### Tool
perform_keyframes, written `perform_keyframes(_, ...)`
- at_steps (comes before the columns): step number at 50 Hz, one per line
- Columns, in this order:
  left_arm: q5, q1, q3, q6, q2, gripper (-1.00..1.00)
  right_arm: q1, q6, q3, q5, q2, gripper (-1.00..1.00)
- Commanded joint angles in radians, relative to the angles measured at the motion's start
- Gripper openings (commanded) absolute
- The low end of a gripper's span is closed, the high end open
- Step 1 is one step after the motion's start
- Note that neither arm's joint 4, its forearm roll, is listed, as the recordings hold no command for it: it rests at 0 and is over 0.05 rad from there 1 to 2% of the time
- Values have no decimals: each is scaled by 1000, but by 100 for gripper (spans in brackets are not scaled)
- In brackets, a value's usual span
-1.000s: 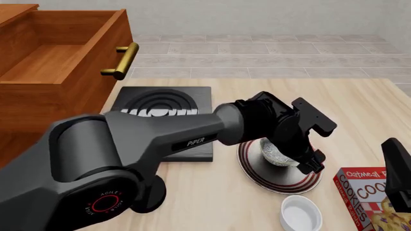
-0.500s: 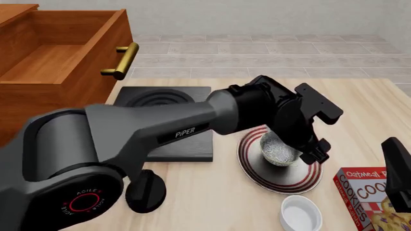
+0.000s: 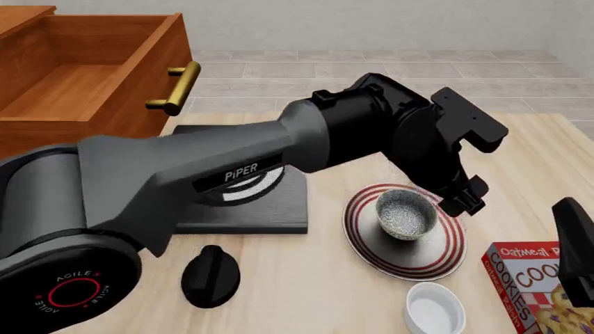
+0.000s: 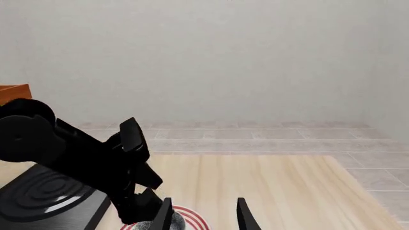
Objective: Pick the akita bowl in the top layer of the wooden cabinet and place it on the plate.
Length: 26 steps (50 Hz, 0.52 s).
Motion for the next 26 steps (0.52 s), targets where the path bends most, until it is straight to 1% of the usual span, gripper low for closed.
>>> perform_keyframes(1, 32, -2, -36, 11, -23, 100, 1, -5, -2, -1, 0, 100)
perform_keyframes(12, 41, -5, -48, 12, -43, 100, -4, -7, -5, -5, 0, 100)
perform_keyframes(26, 82, 0, -99, 5, -92, 100, 0, -19, -7, -9, 0, 100)
